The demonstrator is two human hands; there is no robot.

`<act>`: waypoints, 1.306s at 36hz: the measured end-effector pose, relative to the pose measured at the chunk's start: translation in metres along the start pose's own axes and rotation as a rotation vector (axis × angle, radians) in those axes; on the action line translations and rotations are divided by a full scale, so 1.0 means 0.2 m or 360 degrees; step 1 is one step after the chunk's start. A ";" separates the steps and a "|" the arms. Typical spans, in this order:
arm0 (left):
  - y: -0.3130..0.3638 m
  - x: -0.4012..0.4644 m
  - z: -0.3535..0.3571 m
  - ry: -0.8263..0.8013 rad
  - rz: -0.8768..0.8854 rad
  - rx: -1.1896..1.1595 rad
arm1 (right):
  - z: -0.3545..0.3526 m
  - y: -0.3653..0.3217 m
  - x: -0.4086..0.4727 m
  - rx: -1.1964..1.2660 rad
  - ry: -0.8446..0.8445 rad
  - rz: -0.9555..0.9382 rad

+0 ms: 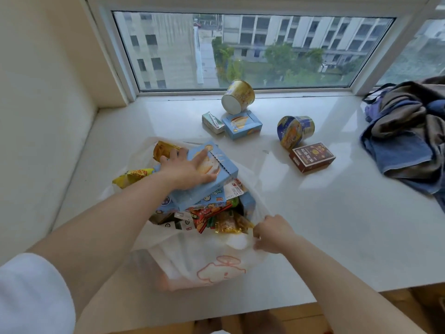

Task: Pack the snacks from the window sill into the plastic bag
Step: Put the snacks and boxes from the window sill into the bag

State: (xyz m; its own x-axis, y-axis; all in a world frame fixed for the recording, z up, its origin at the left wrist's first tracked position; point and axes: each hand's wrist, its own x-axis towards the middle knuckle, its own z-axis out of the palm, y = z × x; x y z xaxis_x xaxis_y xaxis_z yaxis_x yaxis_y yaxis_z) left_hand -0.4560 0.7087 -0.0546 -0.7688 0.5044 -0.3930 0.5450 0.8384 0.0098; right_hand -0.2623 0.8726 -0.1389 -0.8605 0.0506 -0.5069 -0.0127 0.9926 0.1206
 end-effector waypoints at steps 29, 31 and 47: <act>0.42 -0.44 0.15 0.0268 0.0459 0.0092 | -0.01 0.05 -0.39 0.0018 0.1437 -0.0596; 0.38 -0.46 0.15 0.0267 0.0408 0.0193 | -0.04 0.08 -0.39 -0.0011 0.1495 -0.0610; 0.46 -0.39 0.46 -0.0057 0.0488 0.0016 | 0.07 0.09 -0.28 0.0207 0.1431 -0.0680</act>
State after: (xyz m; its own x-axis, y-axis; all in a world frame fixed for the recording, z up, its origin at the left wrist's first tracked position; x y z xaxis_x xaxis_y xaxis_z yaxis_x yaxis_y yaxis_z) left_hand -0.3159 0.7268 -0.1077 -0.5559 0.7257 -0.4054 0.7532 0.6461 0.1236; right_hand -0.2073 0.8884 -0.1194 -0.8627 -0.3615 0.3536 -0.4008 0.9152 -0.0423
